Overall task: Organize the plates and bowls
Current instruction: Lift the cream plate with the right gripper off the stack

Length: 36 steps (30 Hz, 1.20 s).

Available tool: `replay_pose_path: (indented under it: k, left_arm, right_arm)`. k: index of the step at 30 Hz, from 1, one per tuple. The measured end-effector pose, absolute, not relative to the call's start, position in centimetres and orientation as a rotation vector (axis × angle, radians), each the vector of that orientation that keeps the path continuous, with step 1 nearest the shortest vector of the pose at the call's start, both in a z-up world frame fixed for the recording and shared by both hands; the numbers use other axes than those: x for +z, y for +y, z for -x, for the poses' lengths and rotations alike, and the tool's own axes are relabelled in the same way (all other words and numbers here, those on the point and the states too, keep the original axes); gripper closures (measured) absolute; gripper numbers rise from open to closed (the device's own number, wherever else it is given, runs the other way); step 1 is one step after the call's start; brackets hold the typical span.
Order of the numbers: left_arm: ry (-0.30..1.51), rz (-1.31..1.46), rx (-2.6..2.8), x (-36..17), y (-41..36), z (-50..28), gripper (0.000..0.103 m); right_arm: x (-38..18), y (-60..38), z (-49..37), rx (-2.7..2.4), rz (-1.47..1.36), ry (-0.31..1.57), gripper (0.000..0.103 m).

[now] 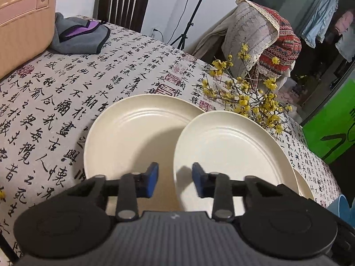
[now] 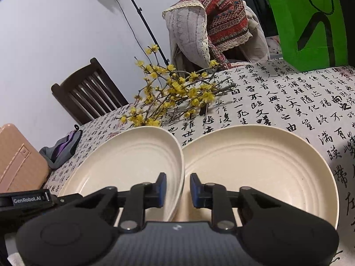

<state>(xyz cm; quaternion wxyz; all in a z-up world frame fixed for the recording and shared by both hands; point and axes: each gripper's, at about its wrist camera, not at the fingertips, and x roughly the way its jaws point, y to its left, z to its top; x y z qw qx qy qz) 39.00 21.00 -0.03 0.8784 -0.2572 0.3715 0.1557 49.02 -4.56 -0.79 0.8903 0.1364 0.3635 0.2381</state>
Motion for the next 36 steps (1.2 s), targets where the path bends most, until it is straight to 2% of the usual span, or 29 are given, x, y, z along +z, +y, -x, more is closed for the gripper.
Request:
replay_pose_path:
  k: [6, 36]
  left_arm:
    - [0.764, 0.544, 0.302, 0.0, 20.9, -39.1, 0.086]
    - [0.735, 0.484, 0.317, 0.9, 19.9, -38.8, 0.088]
  right_arm:
    - [-0.7, -4.6, -48.9, 0.488, -0.280, 0.739, 0.092]
    - [0.6, -4.4, -47.7, 0.466, -0.212, 0.670, 0.093]
